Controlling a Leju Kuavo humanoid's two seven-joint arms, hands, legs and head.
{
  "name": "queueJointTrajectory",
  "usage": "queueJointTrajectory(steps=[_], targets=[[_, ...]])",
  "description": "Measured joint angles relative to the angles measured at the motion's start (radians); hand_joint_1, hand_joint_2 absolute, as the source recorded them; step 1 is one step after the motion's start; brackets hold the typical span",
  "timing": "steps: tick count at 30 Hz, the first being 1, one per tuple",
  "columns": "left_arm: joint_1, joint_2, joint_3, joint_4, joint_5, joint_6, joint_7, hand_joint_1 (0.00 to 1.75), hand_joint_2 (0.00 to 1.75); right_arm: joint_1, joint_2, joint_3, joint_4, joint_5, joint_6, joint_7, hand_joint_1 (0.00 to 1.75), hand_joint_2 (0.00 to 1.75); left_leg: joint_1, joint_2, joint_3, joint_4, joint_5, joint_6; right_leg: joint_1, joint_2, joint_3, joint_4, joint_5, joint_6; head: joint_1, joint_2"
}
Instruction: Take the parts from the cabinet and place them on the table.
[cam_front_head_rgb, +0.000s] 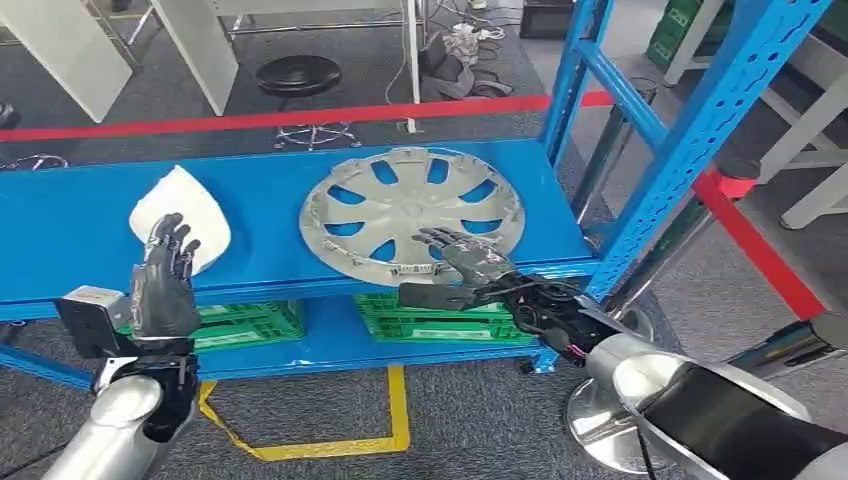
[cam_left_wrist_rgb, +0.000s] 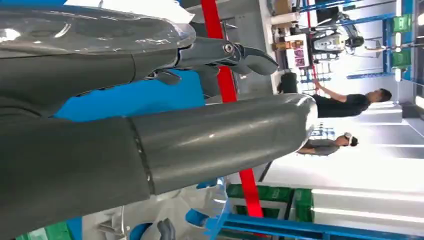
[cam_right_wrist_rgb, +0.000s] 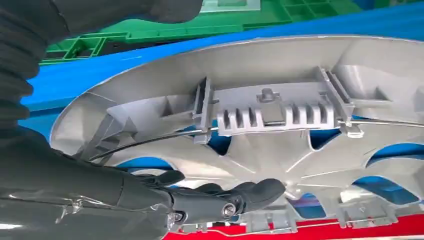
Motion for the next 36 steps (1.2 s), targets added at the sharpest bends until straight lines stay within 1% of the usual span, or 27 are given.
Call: queueJointTrajectory(steps=[1, 5, 9, 11, 14, 19, 20, 21, 30, 36], targets=[[0.000, 0.000, 0.000, 0.000, 0.000, 0.000, 0.000, 0.00, 0.00, 0.001, 0.000, 0.000, 0.003, 0.000, -0.013, 0.000, 0.00, 1.75, 0.000, 0.000, 0.000, 0.000, 0.000, 0.000, 0.000, 0.000, 0.000, 0.000, 0.000, 0.000, 0.000, 0.000], [0.000, 0.000, 0.000, 0.000, 0.000, 0.010, 0.000, 0.00, 0.00, 0.017, 0.000, 0.001, 0.020, 0.029, -0.137, 0.004, 0.00, 1.75, 0.000, -0.003, -0.001, 0.000, 0.000, 0.000, 0.000, -0.002, 0.001, -0.002, 0.000, 0.000, 0.000, 0.000], [0.002, 0.000, 0.000, 0.000, 0.000, 0.018, 0.000, 0.00, 0.00, 0.035, 0.001, 0.004, 0.037, 0.096, -0.259, 0.028, 0.00, 1.75, 0.000, -0.004, -0.002, 0.000, 0.000, 0.000, 0.000, -0.003, 0.002, -0.003, 0.000, 0.000, 0.000, 0.000], [0.002, 0.000, 0.000, 0.000, 0.000, 0.018, 0.000, 0.00, 0.00, 0.042, 0.001, 0.005, 0.046, 0.132, -0.300, 0.039, 0.00, 1.75, 0.000, -0.004, -0.003, 0.000, 0.000, 0.001, 0.000, -0.003, 0.002, -0.005, 0.000, 0.001, 0.000, 0.000], [0.002, 0.000, 0.000, 0.000, 0.000, 0.018, 0.000, 0.00, 0.00, 0.049, 0.001, 0.008, 0.060, 0.183, -0.332, 0.049, 0.00, 1.75, 0.000, -0.004, -0.003, 0.000, -0.001, 0.001, 0.000, -0.003, 0.002, -0.005, 0.000, 0.001, 0.000, 0.000], [0.002, 0.000, 0.000, 0.000, 0.000, 0.019, 0.000, 0.00, 0.00, 0.050, 0.001, 0.009, 0.069, 0.198, -0.331, 0.050, 0.00, 1.75, 0.000, -0.003, -0.003, 0.000, -0.002, 0.003, 0.000, -0.003, 0.002, -0.006, 0.000, 0.001, 0.000, 0.000], [0.002, 0.000, 0.000, 0.000, 0.001, 0.019, 0.000, 0.00, 0.00, 0.050, 0.001, 0.010, 0.071, 0.198, -0.329, 0.049, 0.82, 1.75, 0.000, -0.003, -0.003, 0.000, -0.002, 0.003, 0.000, -0.003, 0.002, -0.006, 0.000, 0.001, 0.000, 0.000], [0.003, 0.000, 0.000, 0.000, 0.001, 0.019, 0.000, 0.00, 0.00, 0.050, 0.001, 0.010, 0.071, 0.202, -0.328, 0.049, 1.75, 1.75, 0.000, -0.003, -0.003, 0.000, -0.002, 0.003, 0.000, -0.003, 0.003, -0.006, -0.001, 0.001, 0.000, 0.000], [0.015, 0.005, 0.000, 0.000, -0.003, 0.019, 0.000, 0.00, 0.00, 0.049, 0.007, 0.010, 0.073, 0.211, -0.318, 0.057, 1.75, 1.75, 0.000, -0.003, -0.002, 0.000, -0.002, 0.003, 0.000, -0.003, 0.004, -0.006, -0.001, 0.001, 0.000, 0.000], [0.019, 0.008, 0.000, 0.000, -0.006, 0.019, 0.001, 0.00, 0.00, 0.046, 0.008, 0.008, 0.074, 0.208, -0.317, 0.041, 1.75, 1.75, 0.000, -0.004, -0.001, 0.000, -0.002, 0.003, 0.000, -0.003, 0.005, -0.006, -0.001, 0.001, 0.000, 0.000]])
